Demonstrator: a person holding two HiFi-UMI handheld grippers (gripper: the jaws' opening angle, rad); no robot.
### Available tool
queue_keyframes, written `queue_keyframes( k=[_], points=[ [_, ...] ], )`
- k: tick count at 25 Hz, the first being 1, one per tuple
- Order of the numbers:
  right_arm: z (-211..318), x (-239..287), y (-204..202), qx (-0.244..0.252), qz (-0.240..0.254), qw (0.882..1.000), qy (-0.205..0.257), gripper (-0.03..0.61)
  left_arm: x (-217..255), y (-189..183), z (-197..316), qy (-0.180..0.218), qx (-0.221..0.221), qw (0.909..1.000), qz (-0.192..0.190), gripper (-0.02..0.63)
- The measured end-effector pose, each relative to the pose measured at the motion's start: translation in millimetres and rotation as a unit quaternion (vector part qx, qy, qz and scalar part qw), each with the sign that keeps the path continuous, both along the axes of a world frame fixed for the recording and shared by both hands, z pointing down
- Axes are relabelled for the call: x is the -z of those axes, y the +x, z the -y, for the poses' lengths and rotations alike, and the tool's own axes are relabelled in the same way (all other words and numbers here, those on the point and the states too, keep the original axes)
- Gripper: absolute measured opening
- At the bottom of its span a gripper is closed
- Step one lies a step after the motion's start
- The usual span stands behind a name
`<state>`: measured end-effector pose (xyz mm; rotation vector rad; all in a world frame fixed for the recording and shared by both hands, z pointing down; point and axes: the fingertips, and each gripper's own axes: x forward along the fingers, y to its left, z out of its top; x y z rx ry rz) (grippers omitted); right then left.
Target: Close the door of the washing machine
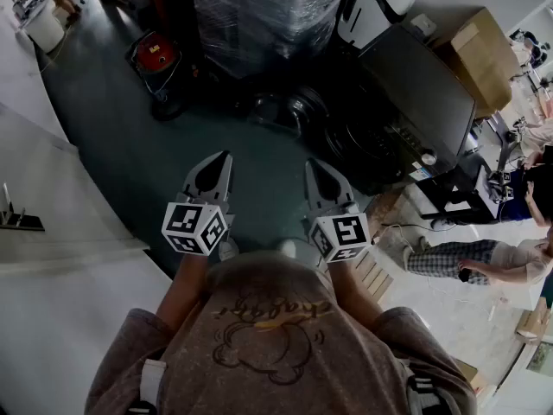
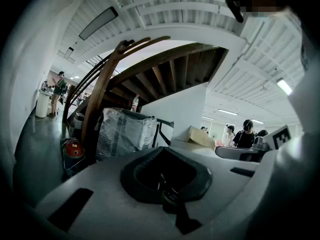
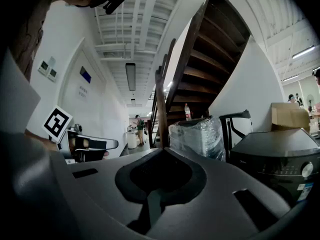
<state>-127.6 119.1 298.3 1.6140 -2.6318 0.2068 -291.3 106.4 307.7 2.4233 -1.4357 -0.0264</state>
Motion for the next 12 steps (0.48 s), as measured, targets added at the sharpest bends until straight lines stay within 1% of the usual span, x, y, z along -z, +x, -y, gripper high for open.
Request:
queue_keyframes(
  k=[3,7,12],
  points=[
    [-2,1,-2,0.004,0.000,1.000,-0.001,-0.002,1,0,-2,0.000,0.001,1.0000,-0.001,0.002],
    [-5,3,0,0.002,0.016,1.000,0.001,-0.002,0,1,-6,0.000,0.001,1.0000,0.001,0.002],
    [-12,2,13,0.000,0.026,1.000,-0.002,-0.002,1,10,-13,-0.004,0.008,1.0000,0.002,0.002]
  ],
)
